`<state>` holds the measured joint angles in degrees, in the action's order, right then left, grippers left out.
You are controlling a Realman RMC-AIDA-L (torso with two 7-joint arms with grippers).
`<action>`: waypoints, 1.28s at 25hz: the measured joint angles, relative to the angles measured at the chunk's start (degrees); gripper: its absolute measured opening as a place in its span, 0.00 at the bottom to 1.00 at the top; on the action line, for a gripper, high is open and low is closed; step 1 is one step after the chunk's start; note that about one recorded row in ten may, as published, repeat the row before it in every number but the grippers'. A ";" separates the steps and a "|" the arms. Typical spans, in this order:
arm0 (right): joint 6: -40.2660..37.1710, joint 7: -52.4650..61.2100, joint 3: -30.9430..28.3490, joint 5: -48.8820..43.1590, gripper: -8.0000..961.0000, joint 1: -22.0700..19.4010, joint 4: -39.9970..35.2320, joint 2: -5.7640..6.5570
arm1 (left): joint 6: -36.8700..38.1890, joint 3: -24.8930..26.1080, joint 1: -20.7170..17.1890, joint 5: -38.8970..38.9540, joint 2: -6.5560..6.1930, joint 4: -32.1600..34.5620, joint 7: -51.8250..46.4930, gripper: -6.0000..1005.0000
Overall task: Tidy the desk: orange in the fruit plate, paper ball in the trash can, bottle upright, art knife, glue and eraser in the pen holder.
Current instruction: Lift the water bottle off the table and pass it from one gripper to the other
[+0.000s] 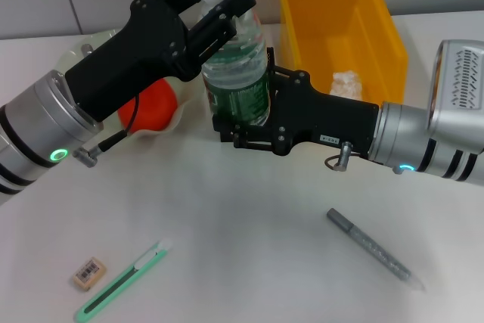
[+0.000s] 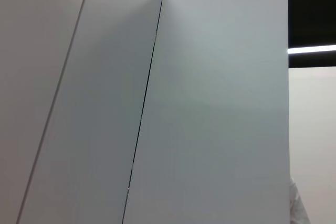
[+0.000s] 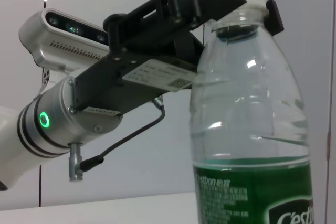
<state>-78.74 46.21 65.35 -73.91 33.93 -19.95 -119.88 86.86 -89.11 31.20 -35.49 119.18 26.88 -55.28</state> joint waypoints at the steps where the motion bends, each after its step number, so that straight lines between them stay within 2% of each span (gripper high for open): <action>1: 0.00 0.00 0.00 0.00 0.80 0.00 0.00 0.00 | 0.00 0.00 0.00 0.00 0.00 0.00 0.00 0.47; 32: 1.31 0.11 0.22 -0.04 0.80 -0.53 0.28 0.00 | 0.41 -0.09 -0.35 1.00 0.00 2.84 -0.11 0.48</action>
<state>-77.44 46.32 65.57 -73.95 33.40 -19.66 -119.88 87.27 -89.20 30.85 -34.49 119.18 29.72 -55.39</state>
